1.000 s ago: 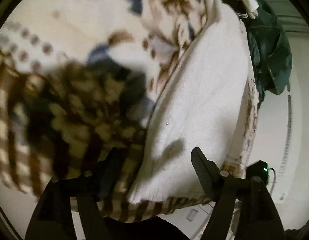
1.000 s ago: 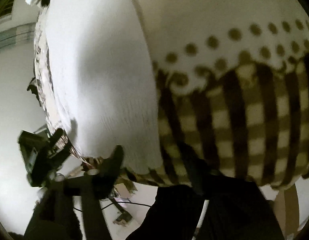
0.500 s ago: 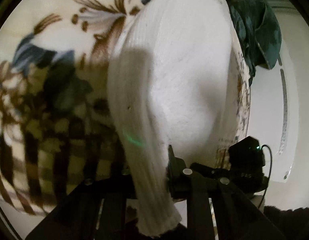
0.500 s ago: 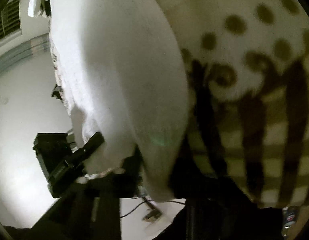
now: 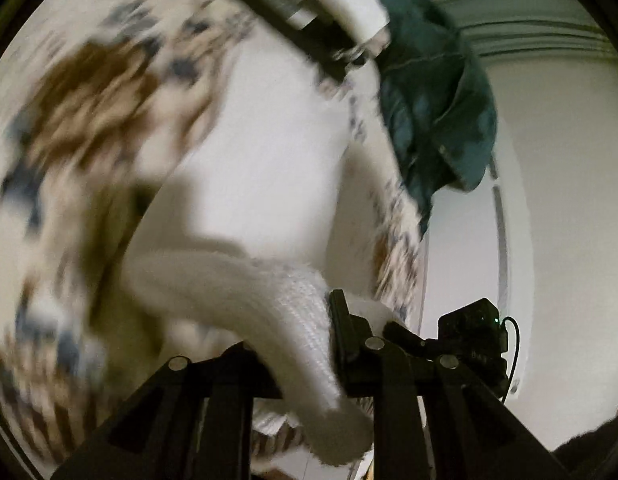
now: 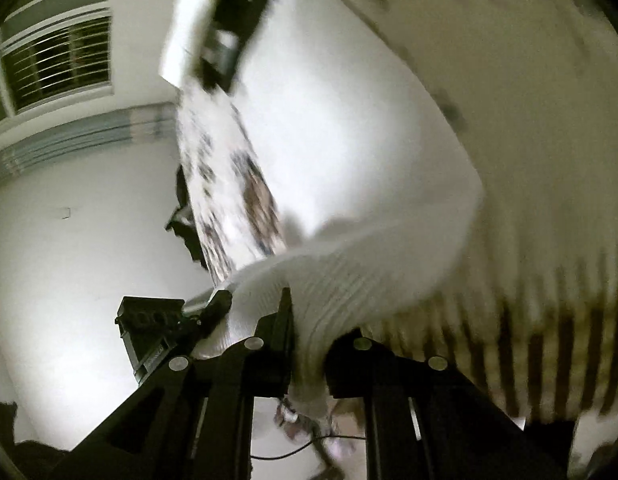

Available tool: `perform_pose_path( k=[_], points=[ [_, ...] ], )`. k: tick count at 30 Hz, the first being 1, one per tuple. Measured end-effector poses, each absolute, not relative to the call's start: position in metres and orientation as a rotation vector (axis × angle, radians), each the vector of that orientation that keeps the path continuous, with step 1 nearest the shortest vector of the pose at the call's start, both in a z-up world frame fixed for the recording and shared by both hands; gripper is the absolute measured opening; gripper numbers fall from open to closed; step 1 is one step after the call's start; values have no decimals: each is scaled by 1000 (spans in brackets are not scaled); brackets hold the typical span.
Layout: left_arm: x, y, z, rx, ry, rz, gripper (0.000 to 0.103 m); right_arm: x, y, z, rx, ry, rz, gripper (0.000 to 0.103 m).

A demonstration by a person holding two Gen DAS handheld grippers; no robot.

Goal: Fold small clothes

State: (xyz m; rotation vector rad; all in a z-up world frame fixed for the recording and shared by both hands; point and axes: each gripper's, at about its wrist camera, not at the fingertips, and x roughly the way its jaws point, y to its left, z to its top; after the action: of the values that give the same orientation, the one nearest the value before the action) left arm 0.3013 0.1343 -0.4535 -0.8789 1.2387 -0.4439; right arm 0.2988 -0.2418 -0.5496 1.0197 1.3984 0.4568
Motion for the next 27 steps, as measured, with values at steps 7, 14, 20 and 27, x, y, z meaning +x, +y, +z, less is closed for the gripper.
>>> perform_pose_path(
  k=[7, 14, 20, 27],
  points=[
    [466, 125, -486, -896, 1196, -454, 15, 473, -245, -545, 936, 1275, 374, 13],
    [561, 162, -510, -1102, 1125, -414, 65, 601, -230, -563, 926, 1307, 373, 46],
    [548, 165, -507, -779, 1181, -362, 66, 595, -257, -550, 859, 1226, 296, 65],
    [563, 108, -536, -413, 1263, -345, 5, 604, -231, -598, 597, 1383, 229, 2]
  ],
)
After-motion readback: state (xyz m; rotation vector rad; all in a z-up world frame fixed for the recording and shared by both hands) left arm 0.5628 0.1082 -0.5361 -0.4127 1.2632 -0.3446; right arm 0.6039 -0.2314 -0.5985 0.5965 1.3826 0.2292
